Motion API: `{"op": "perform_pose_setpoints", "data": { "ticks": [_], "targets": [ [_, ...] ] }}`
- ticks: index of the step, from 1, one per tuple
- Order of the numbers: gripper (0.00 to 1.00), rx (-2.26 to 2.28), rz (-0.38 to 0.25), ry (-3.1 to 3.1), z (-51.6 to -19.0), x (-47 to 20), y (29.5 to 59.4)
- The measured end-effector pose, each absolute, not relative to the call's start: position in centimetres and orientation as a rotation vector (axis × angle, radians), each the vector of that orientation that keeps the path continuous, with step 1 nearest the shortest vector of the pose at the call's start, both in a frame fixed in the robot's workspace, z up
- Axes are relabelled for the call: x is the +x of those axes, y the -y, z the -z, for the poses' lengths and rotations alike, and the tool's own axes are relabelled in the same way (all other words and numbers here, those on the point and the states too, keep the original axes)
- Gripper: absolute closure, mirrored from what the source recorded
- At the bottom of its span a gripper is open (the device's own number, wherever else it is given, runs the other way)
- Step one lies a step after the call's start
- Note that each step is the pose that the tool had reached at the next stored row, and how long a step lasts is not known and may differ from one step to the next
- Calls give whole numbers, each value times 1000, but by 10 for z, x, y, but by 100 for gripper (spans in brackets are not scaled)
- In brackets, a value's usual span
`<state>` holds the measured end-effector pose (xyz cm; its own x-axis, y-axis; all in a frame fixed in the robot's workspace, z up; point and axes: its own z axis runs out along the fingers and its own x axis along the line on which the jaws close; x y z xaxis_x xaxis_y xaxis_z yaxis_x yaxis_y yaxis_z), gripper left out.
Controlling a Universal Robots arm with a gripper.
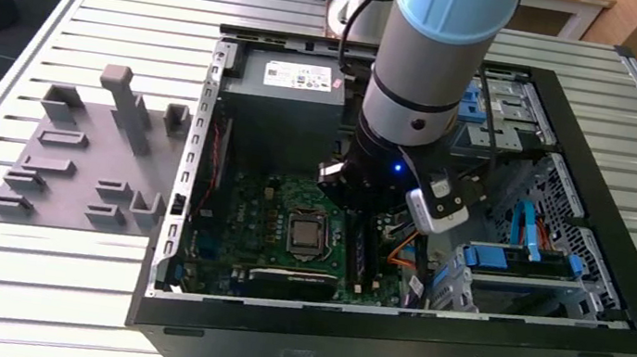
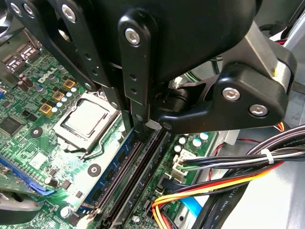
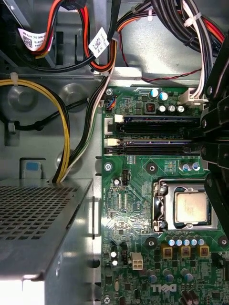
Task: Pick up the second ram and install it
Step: 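Press down the second ram until it locks into place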
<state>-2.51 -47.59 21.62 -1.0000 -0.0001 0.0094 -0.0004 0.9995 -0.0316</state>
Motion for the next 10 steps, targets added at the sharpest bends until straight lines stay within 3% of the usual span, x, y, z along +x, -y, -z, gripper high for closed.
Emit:
{"op": "perform_pose_setpoints", "data": {
  "ticks": [10],
  "targets": [
    [86,0,-42,3132,-213,-25,476]
  ]
}}
